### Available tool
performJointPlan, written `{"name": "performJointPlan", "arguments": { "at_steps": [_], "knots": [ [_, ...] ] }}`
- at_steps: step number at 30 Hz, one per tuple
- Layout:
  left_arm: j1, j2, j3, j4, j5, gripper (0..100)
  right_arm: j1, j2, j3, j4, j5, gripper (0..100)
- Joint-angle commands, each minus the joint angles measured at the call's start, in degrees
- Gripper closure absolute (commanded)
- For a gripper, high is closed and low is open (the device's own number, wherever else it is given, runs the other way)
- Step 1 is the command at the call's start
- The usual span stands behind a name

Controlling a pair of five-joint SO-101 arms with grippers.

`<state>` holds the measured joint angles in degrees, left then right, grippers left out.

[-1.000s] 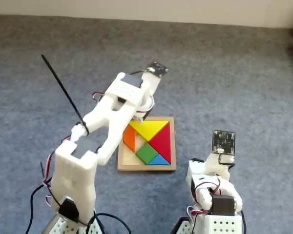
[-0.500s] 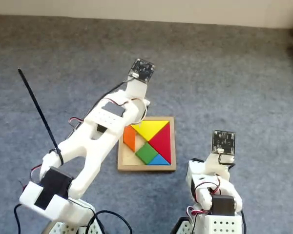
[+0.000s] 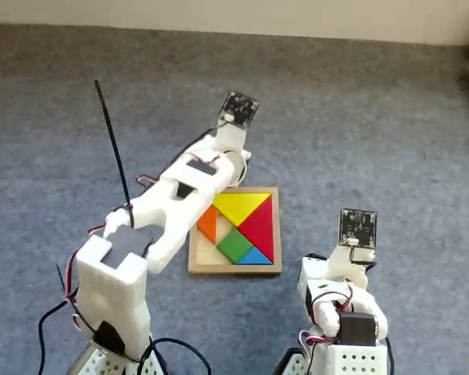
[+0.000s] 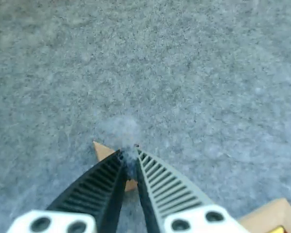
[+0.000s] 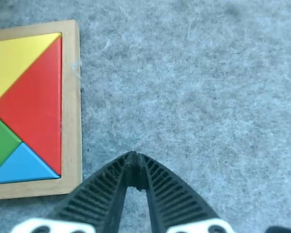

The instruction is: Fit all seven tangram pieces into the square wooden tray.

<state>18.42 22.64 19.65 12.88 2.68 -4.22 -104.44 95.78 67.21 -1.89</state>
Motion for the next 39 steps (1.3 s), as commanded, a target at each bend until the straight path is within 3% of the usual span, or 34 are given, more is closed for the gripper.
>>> {"name": "performJointPlan", "arguments": {
  "at_steps": [1,5,11,18,22,33,39],
  "knots": [
    [-1.9,3.6,-10.4,4.8,2.5,99,0.7,-0.7,8.0,0.4,-0.5,99.3],
    [-2.6,9.5,-16.3,7.6,3.2,99,0.7,-0.7,8.0,0.4,-0.5,99.3],
    [-4.3,11.8,-23.7,23.1,3.0,99,0.7,-0.7,8.0,0.4,-0.5,99.3],
    [-8.4,9.7,-23.8,33.4,2.8,99,0.7,-0.7,8.0,0.4,-0.5,99.3],
    [-8.7,7.2,-23.5,39.0,-5.2,99,0.7,-0.7,8.0,0.4,-0.5,99.3],
    [-8.0,6.5,-25.5,38.9,-1.3,99,0.7,-0.7,8.0,0.4,-0.5,99.3],
    [-4.1,6.6,-26.6,38.9,-1.4,99,0.7,-0.7,8.0,0.4,-0.5,99.3]
  ]
}}
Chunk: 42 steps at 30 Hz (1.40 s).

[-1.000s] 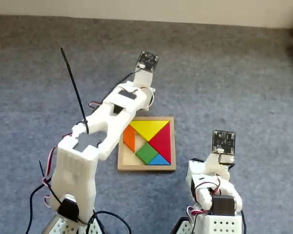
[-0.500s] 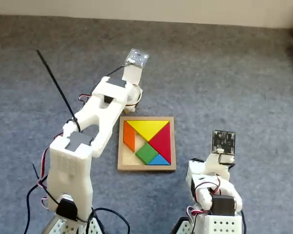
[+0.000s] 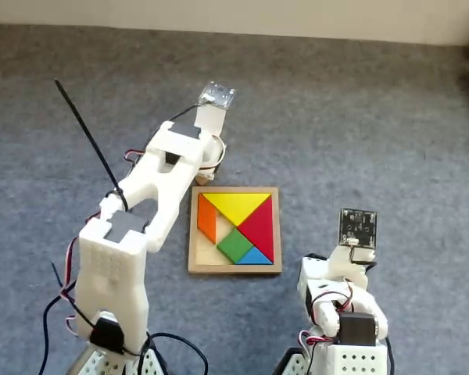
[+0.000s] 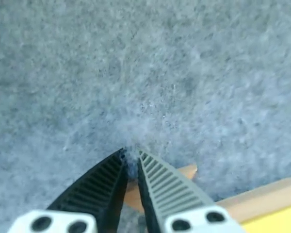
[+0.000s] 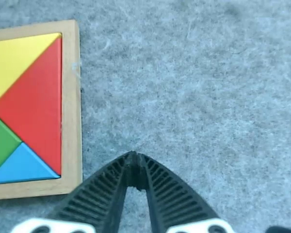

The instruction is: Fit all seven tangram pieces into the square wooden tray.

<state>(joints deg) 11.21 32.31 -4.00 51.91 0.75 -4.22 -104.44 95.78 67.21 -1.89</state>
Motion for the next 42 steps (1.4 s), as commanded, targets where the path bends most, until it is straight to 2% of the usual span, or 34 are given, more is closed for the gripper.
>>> {"name": "performJointPlan", "arguments": {
  "at_steps": [1,14,20,23,29,32,36,42],
  "knots": [
    [3.5,-2.9,-3.0,-0.1,0.5,99,0.7,-0.7,8.0,0.4,-0.5,99.3],
    [4.4,-2.9,-0.4,0.4,-0.3,99,0.7,-0.7,8.0,0.4,-0.5,99.3],
    [3.8,-3.6,4.9,0.6,-11.5,99,0.7,-0.7,8.0,0.4,-0.5,99.3],
    [2.8,-4.9,5.1,4.2,-12.5,99,0.7,-0.7,8.0,0.4,-0.5,99.3],
    [1.2,-5.6,6.9,18.9,-12.6,99,0.7,-0.7,8.0,0.4,-0.5,99.3],
    [-0.2,-5.9,9.7,20.8,-12.6,99,0.7,-0.7,8.0,0.4,-0.5,99.3],
    [-2.1,-11.9,13.0,20.7,-12.6,99,0.7,-0.7,8.0,0.4,-0.5,99.3],
    [-1.7,-27.6,22.0,21.2,-12.3,99,0.7,-0.7,8.0,0.4,-0.5,99.3]
  ]
}}
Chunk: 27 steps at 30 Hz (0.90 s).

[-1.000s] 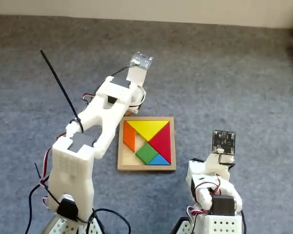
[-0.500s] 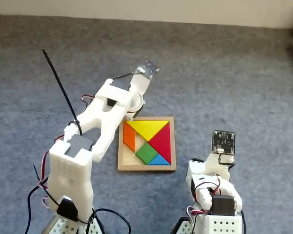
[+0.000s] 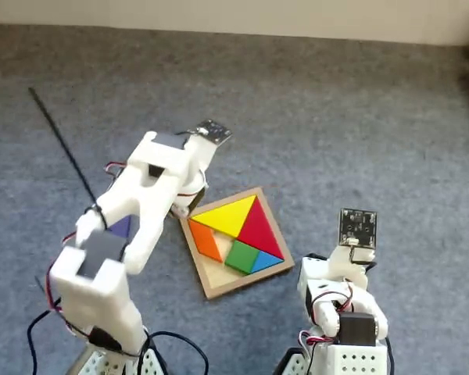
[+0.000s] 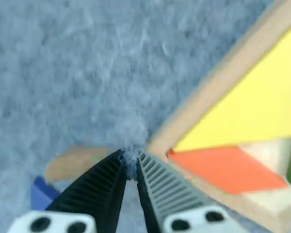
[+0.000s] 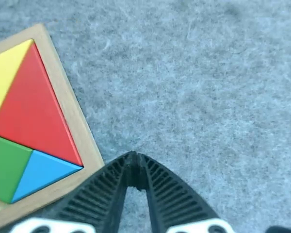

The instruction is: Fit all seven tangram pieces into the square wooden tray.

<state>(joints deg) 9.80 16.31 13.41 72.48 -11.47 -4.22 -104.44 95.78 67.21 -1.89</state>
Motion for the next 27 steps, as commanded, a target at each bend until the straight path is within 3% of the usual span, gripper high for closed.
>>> {"name": "performJointPlan", "arguments": {
  "at_steps": [1,7,13,16,21,27],
  "knots": [
    [-0.5,-14.3,6.6,0.6,-0.1,99,0.7,-0.7,8.0,0.4,-0.5,99.3],
    [-2.4,-28.8,15.7,-0.3,0.0,99,0.7,-0.7,8.0,0.4,-0.5,99.3],
    [-3.8,-38.8,23.9,-7.0,0.2,99,0.7,-0.7,8.0,0.4,-0.5,99.3],
    [-5.0,-40.3,27.6,-10.1,6.2,97,0.7,-0.7,8.0,0.4,-0.5,99.3],
    [-8.5,-38.5,29.8,-13.3,21.1,76,0.7,-0.7,8.0,0.4,-0.5,99.3],
    [-10.9,-35.9,30.8,-18.7,23.6,72,0.7,-0.7,8.0,0.4,-0.5,99.3]
  ]
}}
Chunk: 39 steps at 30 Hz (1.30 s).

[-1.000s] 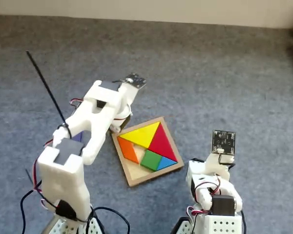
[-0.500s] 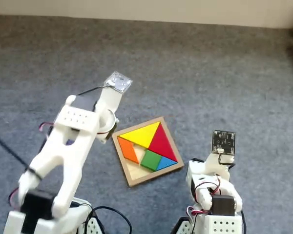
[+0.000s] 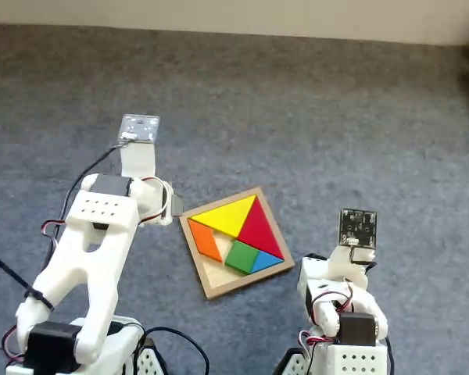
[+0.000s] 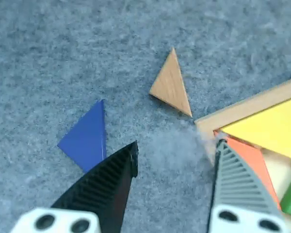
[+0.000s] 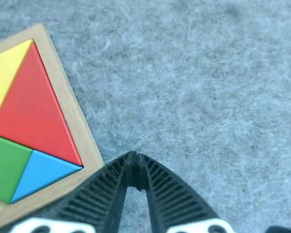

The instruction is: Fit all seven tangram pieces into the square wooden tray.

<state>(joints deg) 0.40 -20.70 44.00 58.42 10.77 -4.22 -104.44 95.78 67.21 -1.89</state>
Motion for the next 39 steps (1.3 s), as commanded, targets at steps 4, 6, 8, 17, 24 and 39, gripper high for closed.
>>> {"name": "performJointPlan", "arguments": {
  "at_steps": [4,6,8,17,24,39],
  "knots": [
    [-1.8,6.3,1.1,-11.4,1.4,72,0.7,-0.7,8.0,0.4,-0.5,99.3],
    [-1.6,10.3,0.6,-13.5,1.4,72,0.7,-0.7,8.0,0.4,-0.5,99.3],
    [-1.6,14.5,-0.7,-14.9,1.4,72,0.7,-0.7,8.0,0.4,-0.5,99.3],
    [-0.8,22.7,-8.0,-15.1,1.1,85,0.7,-0.7,8.0,0.4,-0.5,99.3],
    [-0.6,22.7,-8.1,-15.4,1.1,85,0.7,-0.7,8.0,0.4,-0.5,99.3],
    [-2.5,23.4,-10.6,-15.5,1.1,77,0.7,-0.7,8.0,0.4,-0.5,99.3]
  ]
}}
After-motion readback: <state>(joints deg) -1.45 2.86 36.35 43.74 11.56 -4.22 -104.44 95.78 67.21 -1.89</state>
